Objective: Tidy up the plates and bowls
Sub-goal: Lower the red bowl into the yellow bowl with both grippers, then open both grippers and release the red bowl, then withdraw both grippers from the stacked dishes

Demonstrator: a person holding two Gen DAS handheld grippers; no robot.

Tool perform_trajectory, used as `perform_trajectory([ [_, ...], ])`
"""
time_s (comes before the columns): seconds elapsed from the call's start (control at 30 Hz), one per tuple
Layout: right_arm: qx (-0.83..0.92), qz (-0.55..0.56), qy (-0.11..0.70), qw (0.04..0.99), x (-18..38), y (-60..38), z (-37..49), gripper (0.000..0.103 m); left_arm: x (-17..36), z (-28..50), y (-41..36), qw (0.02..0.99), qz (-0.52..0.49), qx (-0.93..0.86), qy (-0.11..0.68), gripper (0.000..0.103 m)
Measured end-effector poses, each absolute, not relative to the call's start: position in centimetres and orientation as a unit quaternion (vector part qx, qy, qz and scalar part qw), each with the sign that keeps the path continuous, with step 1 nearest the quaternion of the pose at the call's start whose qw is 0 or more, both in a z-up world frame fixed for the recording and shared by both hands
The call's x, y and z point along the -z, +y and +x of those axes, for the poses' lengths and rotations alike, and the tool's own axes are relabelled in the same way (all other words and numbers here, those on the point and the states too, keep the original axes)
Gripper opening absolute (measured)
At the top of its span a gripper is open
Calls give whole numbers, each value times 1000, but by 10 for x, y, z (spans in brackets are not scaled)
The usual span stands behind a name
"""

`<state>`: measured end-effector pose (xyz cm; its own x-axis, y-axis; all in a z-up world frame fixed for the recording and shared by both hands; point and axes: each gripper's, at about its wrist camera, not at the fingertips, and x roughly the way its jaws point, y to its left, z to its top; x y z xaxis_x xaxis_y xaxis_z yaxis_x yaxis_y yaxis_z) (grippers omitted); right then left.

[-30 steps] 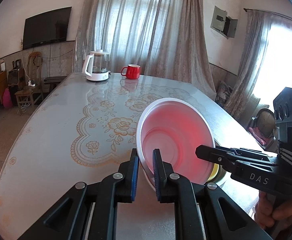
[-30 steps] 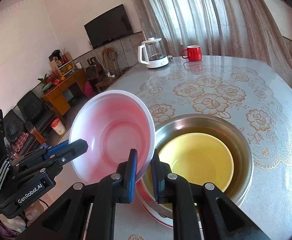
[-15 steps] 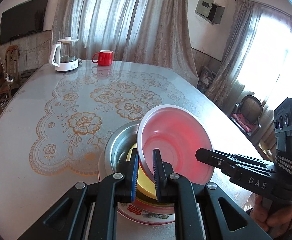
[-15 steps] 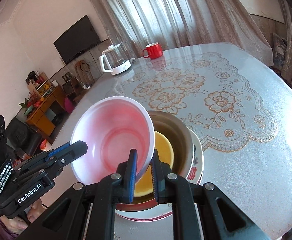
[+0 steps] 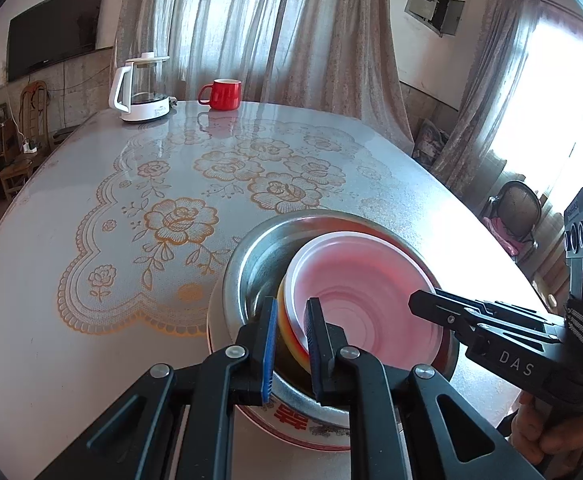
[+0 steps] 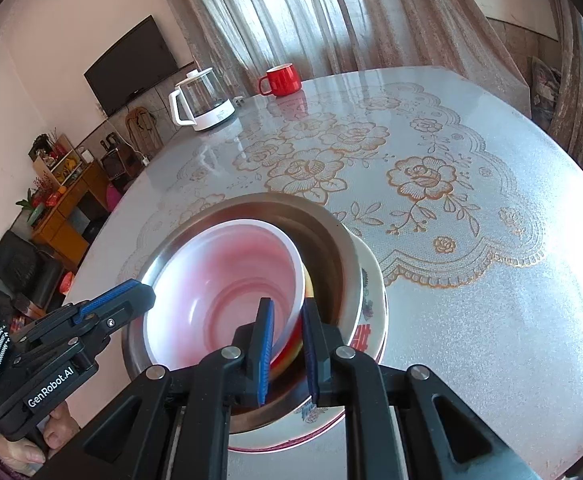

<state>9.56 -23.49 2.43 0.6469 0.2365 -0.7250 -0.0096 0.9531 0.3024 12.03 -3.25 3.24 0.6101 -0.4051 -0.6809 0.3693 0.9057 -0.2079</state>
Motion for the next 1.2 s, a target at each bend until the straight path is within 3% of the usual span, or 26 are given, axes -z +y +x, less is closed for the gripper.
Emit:
perform_trajectory([
  [0.07,-61,118,415,900,-25,-230,95,14,-33,119,-32,899,-22,211,383,18],
  [0.13,-58,116,416,900,-26,-230,95,19,-35,115,-31,903,-21,207,377,31],
  [0.33,-61,111,407,904,-30,-226,90,31,-37,108,-27,911,-19,191,366,34],
  [0.83,-25,96,332,938,-44,-225,54,36,-37,84,-8,942,-12,93,322,80],
  [0.97,-4,74,306,949,-48,-220,42,38,-35,81,-1,943,-16,76,322,84],
  [1.1,11,66,295,953,-48,-217,35,38,-30,74,2,945,-15,60,321,103],
  [1.2,11,58,297,953,-45,-212,33,38,-28,67,6,946,-25,59,318,103],
])
